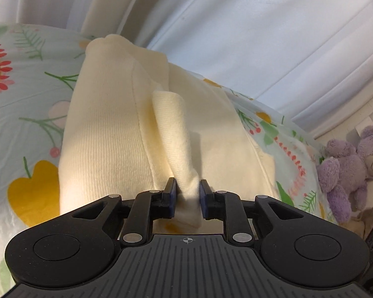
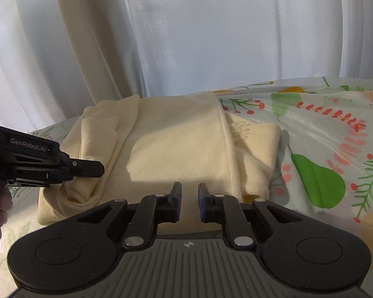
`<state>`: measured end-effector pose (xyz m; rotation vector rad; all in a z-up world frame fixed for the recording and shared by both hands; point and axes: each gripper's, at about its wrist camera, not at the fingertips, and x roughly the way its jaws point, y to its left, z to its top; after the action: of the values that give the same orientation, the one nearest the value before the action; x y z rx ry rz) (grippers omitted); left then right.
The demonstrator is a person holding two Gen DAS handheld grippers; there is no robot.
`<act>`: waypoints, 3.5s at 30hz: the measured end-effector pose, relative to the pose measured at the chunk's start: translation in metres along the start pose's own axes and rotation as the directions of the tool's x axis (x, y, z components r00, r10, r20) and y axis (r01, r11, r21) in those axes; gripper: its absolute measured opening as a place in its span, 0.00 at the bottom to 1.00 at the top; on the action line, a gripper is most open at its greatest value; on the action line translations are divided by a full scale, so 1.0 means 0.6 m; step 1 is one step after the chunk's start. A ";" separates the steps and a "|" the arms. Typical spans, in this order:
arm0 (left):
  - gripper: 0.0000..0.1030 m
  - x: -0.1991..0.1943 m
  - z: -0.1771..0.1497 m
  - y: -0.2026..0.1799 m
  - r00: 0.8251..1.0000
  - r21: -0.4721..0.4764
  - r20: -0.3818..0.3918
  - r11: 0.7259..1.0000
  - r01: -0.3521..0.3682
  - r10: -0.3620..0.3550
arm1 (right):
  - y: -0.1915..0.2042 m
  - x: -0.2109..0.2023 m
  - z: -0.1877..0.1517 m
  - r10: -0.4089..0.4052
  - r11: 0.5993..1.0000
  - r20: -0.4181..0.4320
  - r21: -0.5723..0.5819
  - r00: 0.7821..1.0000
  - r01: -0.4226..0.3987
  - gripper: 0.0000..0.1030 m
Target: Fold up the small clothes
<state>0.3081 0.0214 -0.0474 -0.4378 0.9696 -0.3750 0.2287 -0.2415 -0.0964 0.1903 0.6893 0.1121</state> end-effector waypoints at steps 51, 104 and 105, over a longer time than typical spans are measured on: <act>0.29 -0.006 -0.013 0.021 0.986 -0.019 0.034 0.987 -0.161 0.162 | -0.022 0.098 0.103 0.107 0.994 -0.033 0.010 0.994 -0.107 0.21; 0.63 0.027 -0.011 0.032 0.991 0.048 -0.022 0.990 -0.132 0.133 | 0.002 0.210 0.153 -0.118 0.992 0.050 -0.042 0.992 0.120 0.00; 0.63 0.026 -0.009 0.034 0.992 0.041 -0.027 0.991 -0.124 0.125 | -0.012 0.206 0.150 -0.114 0.993 0.052 0.024 0.992 0.112 0.00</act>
<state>0.3137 0.0299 -0.0717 -0.3350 1.0109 -0.2876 0.3816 -0.2402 -0.1065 0.1736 0.6471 -0.0088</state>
